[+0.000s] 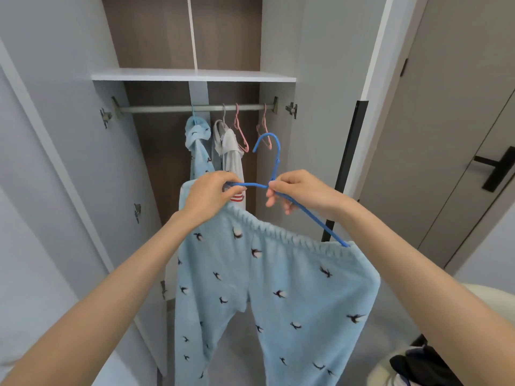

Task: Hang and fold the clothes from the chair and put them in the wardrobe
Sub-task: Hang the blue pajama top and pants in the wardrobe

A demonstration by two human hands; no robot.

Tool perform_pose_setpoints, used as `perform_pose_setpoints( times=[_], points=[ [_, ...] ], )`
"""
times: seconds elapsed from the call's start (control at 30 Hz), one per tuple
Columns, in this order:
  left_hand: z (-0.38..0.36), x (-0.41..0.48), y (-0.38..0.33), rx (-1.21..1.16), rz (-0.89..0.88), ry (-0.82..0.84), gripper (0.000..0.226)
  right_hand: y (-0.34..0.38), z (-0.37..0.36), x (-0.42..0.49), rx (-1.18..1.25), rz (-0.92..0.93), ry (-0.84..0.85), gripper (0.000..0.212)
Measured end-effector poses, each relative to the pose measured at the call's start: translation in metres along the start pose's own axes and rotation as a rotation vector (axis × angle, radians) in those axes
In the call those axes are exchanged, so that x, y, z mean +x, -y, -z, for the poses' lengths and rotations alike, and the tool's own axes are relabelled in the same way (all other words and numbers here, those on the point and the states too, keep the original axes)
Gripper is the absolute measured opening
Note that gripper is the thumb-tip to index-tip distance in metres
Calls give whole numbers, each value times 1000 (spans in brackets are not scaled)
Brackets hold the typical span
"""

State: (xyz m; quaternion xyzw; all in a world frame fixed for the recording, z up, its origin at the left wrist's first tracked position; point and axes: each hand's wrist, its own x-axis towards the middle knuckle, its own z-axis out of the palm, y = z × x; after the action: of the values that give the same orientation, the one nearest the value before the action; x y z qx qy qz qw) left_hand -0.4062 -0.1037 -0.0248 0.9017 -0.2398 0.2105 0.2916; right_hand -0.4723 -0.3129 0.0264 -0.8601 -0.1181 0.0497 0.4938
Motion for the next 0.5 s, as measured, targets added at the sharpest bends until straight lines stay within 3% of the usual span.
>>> perform_pose_setpoints(
  times=[0.2,0.5],
  points=[
    [18,-1,28,55,165,-141,28,-10,-13,52,283,-153,128,23],
    [60,-14,90,56,402,-158,32,13,-60,153,179,-170,253,27]
  ],
)
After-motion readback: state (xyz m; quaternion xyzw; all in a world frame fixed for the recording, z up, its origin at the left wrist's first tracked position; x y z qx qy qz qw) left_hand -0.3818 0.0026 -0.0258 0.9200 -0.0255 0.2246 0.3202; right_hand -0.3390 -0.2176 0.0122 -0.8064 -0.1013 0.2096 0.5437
